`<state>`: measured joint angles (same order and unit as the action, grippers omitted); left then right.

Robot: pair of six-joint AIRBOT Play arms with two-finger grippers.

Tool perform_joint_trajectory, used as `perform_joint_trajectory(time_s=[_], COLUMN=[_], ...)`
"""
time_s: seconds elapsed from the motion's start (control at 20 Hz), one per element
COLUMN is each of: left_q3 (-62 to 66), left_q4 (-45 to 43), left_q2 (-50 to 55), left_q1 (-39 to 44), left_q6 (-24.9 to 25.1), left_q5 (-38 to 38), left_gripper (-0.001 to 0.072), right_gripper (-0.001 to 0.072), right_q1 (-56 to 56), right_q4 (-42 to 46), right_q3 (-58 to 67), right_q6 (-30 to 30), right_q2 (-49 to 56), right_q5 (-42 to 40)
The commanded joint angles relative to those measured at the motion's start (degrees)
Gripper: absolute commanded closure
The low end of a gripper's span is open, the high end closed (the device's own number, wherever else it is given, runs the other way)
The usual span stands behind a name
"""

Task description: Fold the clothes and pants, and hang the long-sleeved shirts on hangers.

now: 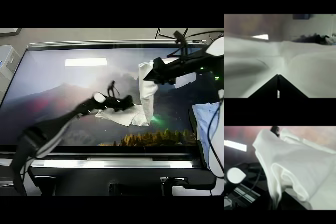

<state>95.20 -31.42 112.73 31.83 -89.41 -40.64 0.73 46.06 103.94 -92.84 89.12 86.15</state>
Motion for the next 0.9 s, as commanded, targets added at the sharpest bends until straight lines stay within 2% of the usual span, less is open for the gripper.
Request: perform_joint_trajectory(time_s=[0.0, 0.1, 0.25, 0.3, 0.4, 0.5, 0.65, 0.85], left_q3=[0.0, 0.0, 0.0, 0.0, 0.0, 0.0, 0.0, 0.0], left_q4=[-24.2, -30.9, -33.8, -33.8, -33.8, -33.8, -33.8, -33.8], left_q2=[-9.7, -17.3, -27.2, -30.0, -34.1, -36.8, -39.4, -40.2], left_q1=[-14.0, -21.6, -29.3, -30.7, -31.6, -31.7, -31.8, -32.0], left_q6=[-1.7, -1.7, -0.5, -0.5, -0.5, -0.4, 2.1, 4.0], left_q5=[-13.6, -18.9, -22.9, -23.0, -23.0, -23.1, -24.2, -27.5], left_gripper=[0.0688, 0.0687, 0.0686, 0.0686, 0.0685, 0.0685, 0.0685, 0.0684], right_gripper=[0.0678, 0.0677, 0.0671, 0.0588, -0.0008, 0.0012, 0.0012, 0.0029], right_q1=[5.4, 9.9, 16.9, 19.2, 22.4, 21.8, 12.9, -4.3], right_q4=[-3.5, -3.4, -3.4, -3.5, -3.8, -3.6, -0.4, 16.8], right_q3=[0.0, 0.0, 0.0, 0.0, 0.0, 0.0, 0.0, -0.5], right_q6=[0.8, 0.5, -2.5, -4.2, -6.6, -6.7, -5.0, -5.2], right_q2=[6.8, 11.0, 18.5, 21.3, 25.4, 26.0, 21.1, 13.6], right_q5=[-4.3, -8.1, -14.1, -16.2, -19.8, -19.9, -13.8, 3.6])
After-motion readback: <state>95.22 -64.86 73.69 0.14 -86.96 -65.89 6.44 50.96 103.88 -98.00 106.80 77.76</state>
